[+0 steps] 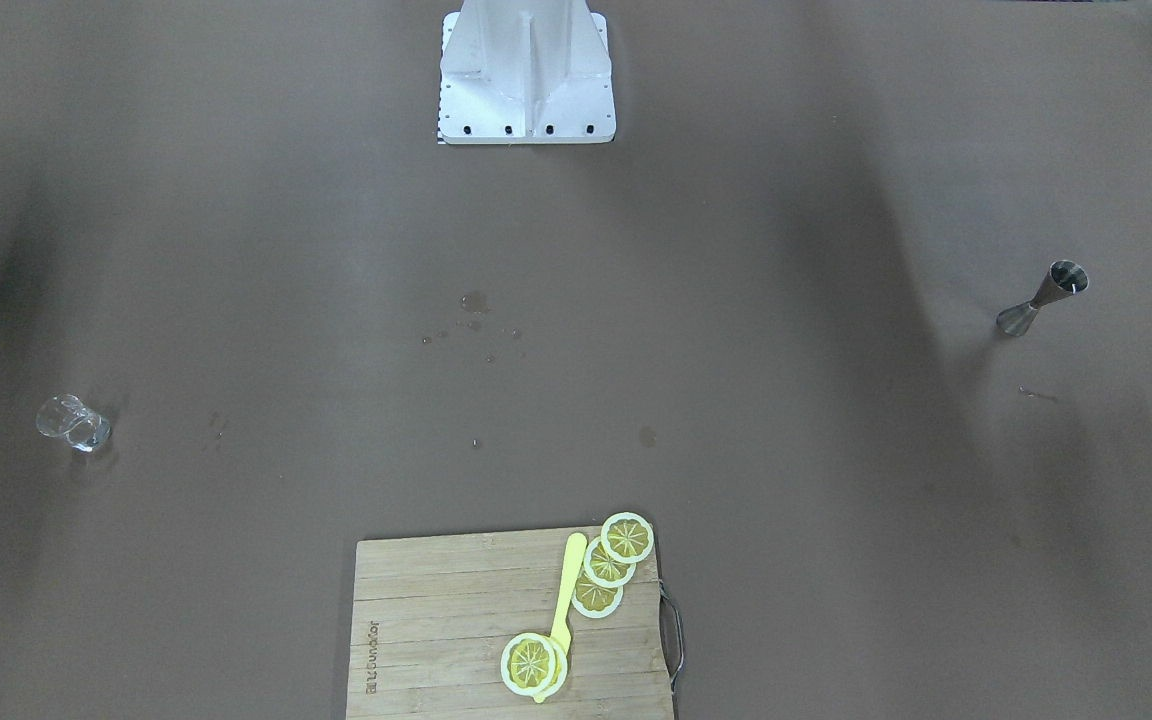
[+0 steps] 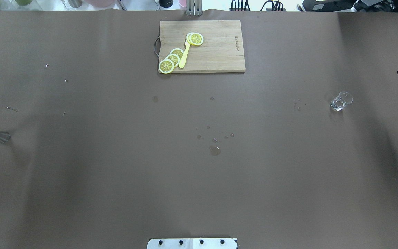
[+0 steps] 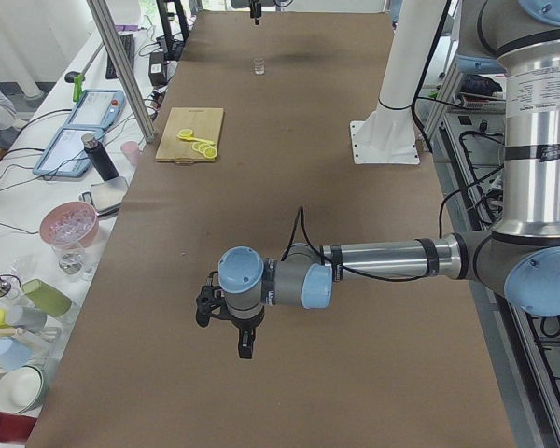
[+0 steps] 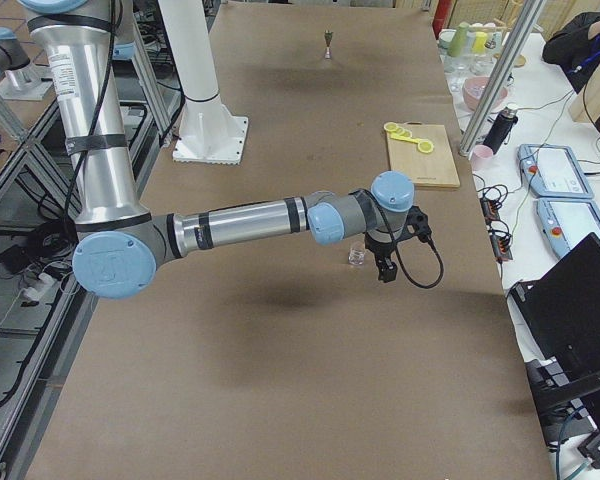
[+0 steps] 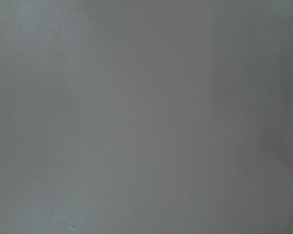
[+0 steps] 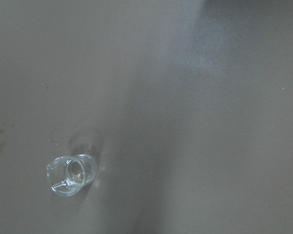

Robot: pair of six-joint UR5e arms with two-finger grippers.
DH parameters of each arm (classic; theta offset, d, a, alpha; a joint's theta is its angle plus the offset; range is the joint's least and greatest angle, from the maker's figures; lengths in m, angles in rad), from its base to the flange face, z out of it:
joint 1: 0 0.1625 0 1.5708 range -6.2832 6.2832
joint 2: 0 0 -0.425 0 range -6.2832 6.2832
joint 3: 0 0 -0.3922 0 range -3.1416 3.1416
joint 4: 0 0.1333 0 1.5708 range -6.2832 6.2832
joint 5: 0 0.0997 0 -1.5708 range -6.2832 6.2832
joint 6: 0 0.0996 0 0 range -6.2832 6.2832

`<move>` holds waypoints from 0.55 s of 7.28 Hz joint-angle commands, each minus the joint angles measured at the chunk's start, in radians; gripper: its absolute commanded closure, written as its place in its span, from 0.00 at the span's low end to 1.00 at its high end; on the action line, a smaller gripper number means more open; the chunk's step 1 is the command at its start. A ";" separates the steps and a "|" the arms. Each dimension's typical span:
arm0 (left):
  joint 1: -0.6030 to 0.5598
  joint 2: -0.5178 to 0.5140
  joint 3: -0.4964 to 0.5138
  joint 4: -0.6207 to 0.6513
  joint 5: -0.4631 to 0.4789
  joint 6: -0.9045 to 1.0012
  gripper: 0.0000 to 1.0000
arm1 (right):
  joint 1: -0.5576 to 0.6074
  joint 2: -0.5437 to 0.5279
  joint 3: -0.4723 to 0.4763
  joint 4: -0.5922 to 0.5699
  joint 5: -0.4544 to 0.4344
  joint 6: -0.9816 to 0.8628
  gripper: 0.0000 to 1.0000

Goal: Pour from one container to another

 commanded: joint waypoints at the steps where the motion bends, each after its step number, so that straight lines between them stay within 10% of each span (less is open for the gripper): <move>1: 0.000 0.000 -0.001 0.000 0.000 0.001 0.01 | -0.033 -0.076 -0.005 0.239 0.057 0.272 0.00; 4: 0.000 0.000 -0.003 -0.008 0.000 0.001 0.01 | -0.062 -0.115 -0.138 0.603 0.160 0.365 0.00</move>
